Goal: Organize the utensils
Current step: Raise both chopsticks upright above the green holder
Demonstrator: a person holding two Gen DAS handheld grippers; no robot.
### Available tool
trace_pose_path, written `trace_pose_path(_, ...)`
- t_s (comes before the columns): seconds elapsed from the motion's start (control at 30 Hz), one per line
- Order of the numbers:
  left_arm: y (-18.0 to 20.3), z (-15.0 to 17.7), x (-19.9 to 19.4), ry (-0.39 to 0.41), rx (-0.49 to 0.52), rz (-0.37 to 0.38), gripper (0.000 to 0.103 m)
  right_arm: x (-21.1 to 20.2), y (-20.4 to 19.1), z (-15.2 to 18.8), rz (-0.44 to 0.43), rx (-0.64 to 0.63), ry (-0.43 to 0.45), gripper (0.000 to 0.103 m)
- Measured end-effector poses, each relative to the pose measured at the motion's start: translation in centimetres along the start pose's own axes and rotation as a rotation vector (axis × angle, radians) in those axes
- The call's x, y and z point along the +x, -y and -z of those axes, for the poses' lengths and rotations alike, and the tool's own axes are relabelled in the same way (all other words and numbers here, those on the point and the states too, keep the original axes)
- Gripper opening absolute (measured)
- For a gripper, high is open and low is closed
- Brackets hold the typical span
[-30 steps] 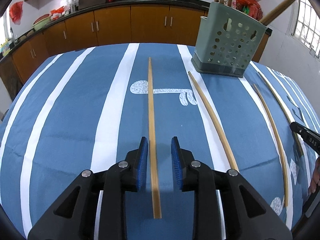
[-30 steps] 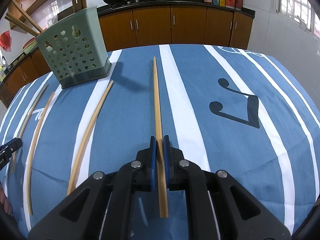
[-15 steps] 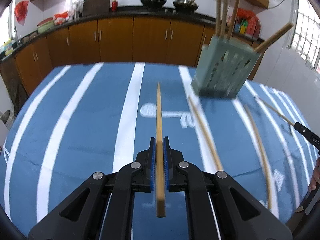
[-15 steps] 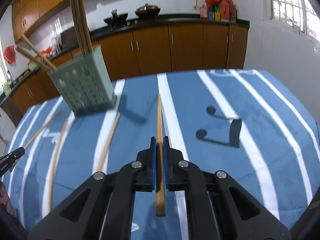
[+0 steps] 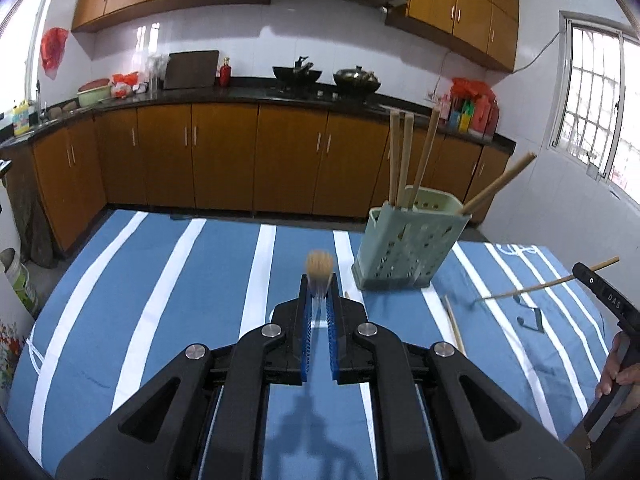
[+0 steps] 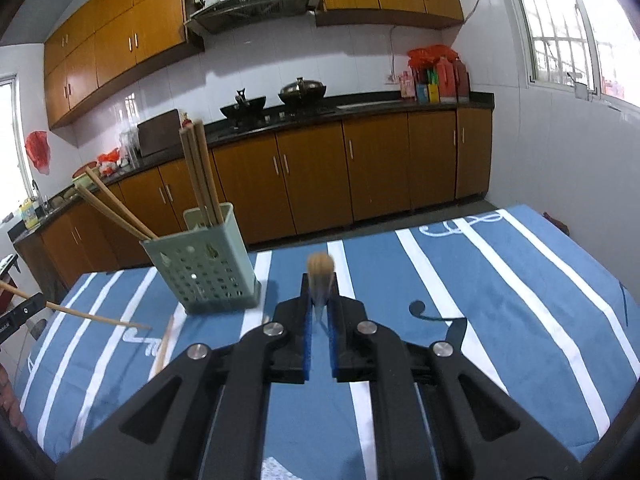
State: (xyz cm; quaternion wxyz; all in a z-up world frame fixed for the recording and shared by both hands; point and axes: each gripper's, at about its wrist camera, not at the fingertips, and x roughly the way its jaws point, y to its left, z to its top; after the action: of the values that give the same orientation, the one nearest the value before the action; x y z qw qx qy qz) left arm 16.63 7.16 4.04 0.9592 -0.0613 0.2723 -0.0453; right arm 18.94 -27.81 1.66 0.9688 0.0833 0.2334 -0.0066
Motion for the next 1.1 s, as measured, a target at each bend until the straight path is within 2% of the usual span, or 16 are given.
trace_pose_path(0.33, 0.1, -0.6, -0.1, 0.016, 0.001, -0.004, 0.007, -0.6, -0.5, -0.9, -0.008, -0.011, 0.030, 0.008)
trace_pose_path(0.47, 0.7, -1.4, -0.8, 0.035, 0.022, 0.017, 0.007, -1.2, -0.9, -1.9, -0.029, -0.019, 0.048, 0.008)
trace_pose_path(0.57, 1.7, -2.6, -1.7, 0.063, 0.045, 0.049, 0.007, -2.1, -1.4, -3.6, -0.071, -0.024, 0.060, 0.008)
trace_pose_path(0.73, 3.4, -4.8, -3.1, 0.099, 0.059, 0.132, 0.007, -4.1, -2.8, -6.4, -0.205, -0.024, 0.061, 0.008)
trace_pose_path(0.8, 4.2, -5.7, -3.7, 0.126, 0.068, 0.156, 0.007, -4.9, -3.4, -7.5, -0.270, -0.027, 0.060, 0.008)
trace_pose_path(0.9, 5.4, -7.3, -4.5, 0.179, 0.072, 0.173, 0.007, -6.4, -4.3, -8.8, -0.319, -0.040, 0.089, 0.008)
trace_pose_path(1.1, 7.7, -10.7, -4.8, 0.307, 0.068, 0.168, 0.007, -7.2, -6.5, -11.7, -0.318, -0.076, 0.171, 0.008)
